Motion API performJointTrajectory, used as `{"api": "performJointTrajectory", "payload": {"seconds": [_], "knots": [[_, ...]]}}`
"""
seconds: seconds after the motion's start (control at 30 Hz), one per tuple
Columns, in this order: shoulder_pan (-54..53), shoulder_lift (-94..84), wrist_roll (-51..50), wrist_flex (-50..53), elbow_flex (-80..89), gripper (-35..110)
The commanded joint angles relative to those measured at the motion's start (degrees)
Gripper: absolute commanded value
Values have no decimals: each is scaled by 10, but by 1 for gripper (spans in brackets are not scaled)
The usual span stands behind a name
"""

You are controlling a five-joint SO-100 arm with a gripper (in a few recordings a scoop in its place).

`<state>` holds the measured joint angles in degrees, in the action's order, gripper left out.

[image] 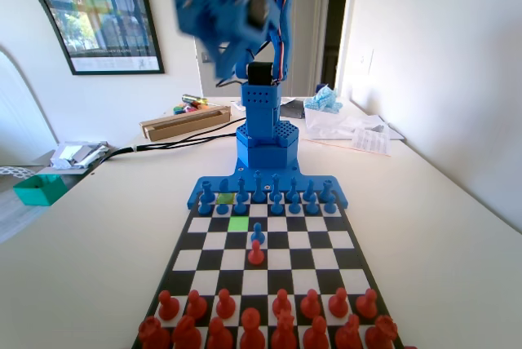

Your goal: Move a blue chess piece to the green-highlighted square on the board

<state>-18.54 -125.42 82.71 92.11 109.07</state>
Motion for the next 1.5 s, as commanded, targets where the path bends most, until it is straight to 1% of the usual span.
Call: {"api": "performJointTrajectory", "payload": {"seconds": [0.0,0.13,0.27,0.47,0.73,0.93,1.13,1.37,1.47], "knots": [[-51,45,-31,-35,11,1],[-82,101,-47,-69,40,1],[-90,157,-59,-98,51,1],[-63,188,-63,-136,87,1],[-47,165,-51,-117,93,1],[-42,208,-40,-95,47,1],[-57,229,-10,-79,40,1],[-53,250,-3,-98,75,1],[-51,250,-5,-117,92,5]]}}
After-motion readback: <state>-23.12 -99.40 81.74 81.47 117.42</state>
